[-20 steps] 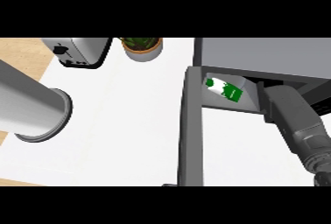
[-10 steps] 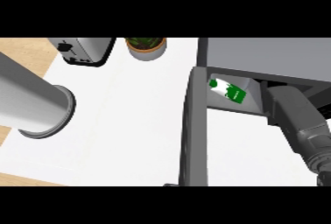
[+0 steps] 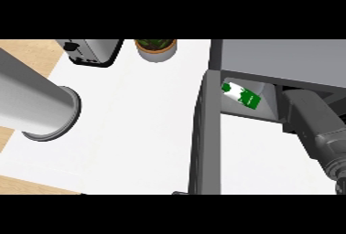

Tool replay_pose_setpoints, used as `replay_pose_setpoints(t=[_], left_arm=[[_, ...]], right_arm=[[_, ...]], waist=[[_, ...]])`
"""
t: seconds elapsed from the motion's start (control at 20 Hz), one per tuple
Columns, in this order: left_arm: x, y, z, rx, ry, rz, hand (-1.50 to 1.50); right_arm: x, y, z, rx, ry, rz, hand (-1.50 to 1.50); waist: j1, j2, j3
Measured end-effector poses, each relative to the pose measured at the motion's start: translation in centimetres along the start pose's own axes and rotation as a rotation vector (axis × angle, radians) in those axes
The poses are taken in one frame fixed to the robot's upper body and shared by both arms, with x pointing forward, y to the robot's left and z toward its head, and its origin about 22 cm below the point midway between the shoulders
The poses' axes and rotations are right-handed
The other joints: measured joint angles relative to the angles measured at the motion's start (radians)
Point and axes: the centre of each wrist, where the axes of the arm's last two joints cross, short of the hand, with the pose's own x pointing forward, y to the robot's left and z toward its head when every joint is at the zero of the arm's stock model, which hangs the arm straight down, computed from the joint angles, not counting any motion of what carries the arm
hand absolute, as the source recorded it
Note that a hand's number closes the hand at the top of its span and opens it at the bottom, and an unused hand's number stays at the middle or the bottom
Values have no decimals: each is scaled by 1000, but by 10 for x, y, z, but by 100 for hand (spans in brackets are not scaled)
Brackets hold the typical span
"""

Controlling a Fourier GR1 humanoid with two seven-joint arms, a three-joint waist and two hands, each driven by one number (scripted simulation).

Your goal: Pick up the milk, place it into the microwave and close the microwave

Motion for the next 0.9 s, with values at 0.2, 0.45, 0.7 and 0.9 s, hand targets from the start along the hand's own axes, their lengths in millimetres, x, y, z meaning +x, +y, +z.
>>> replay_pose_setpoints(t=[0.2,0.45,0.7,0.9], left_arm=[[1,1,-2,-12,9,-22,-150],[1,3,-6,-20,12,-36,-150],[0,4,-9,-27,19,-43,-150],[-4,5,-12,-35,26,-43,-150]], right_arm=[[9,-10,-12,-12,-26,13,150],[15,-16,-20,-19,-45,23,150],[22,-14,-24,-8,-76,-18,-150],[25,-7,-23,87,-81,-45,-150]], waist=[[16,18,7],[25,31,11],[23,32,21],[26,30,27]])
